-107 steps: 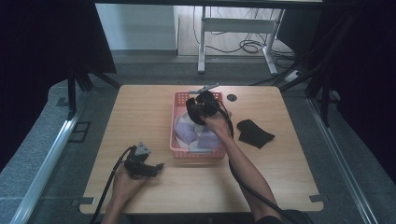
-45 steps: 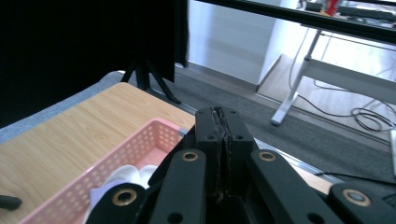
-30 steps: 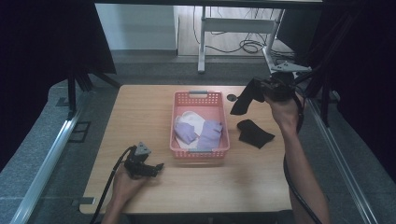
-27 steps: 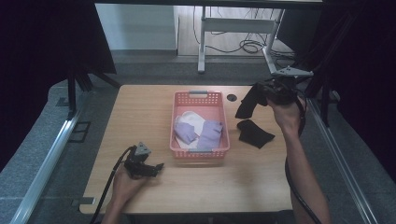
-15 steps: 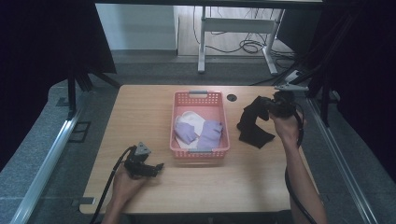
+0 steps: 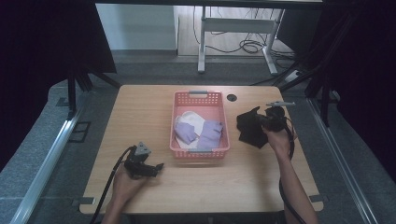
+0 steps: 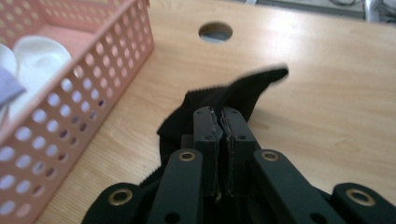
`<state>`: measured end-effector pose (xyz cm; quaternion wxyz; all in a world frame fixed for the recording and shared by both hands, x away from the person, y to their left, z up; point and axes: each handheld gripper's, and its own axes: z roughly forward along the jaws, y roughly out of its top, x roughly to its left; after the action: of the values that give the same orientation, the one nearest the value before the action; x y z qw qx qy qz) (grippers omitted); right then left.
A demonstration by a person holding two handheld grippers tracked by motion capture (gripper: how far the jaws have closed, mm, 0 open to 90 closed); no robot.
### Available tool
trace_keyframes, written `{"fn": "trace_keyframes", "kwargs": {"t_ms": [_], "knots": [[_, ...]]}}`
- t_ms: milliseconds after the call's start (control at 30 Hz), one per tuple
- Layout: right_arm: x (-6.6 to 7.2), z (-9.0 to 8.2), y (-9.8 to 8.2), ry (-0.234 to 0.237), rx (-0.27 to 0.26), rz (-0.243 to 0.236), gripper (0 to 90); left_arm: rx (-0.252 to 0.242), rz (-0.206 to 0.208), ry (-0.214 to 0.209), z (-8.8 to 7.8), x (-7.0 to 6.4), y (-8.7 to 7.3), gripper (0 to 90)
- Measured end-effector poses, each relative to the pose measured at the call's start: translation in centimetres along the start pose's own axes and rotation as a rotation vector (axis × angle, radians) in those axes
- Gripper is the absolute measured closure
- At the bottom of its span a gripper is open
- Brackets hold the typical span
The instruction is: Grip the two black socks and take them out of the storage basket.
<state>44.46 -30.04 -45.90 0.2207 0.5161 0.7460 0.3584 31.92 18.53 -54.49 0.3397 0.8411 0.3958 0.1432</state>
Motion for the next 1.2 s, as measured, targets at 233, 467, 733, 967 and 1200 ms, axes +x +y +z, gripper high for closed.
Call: {"fn": "trace_keyframes", "kwargs": {"t_ms": [233,467,733,967,1200], "knots": [[-0.1,0.3,-0.5,0.015,0.022,0.008,72.5,0.0,0.001,0.0,0.0,0.0,0.0,12.6],[0.3,-1.0,0.5,0.016,-0.005,-0.011,51.1,0.001,0.001,0.0,0.0,0.0,0.0,12.6],[1.0,-3.0,1.3,0.044,-0.021,-0.056,37.3,0.004,0.004,0.0,0.0,0.0,0.0,12.6],[2.2,-4.9,1.7,0.056,-0.031,-0.103,32.2,0.003,0.004,0.0,0.0,0.0,0.0,12.6],[3.2,-5.6,1.0,0.078,-0.035,-0.122,28.1,0.004,0.004,0.0,0.0,0.0,0.0,12.7]]}}
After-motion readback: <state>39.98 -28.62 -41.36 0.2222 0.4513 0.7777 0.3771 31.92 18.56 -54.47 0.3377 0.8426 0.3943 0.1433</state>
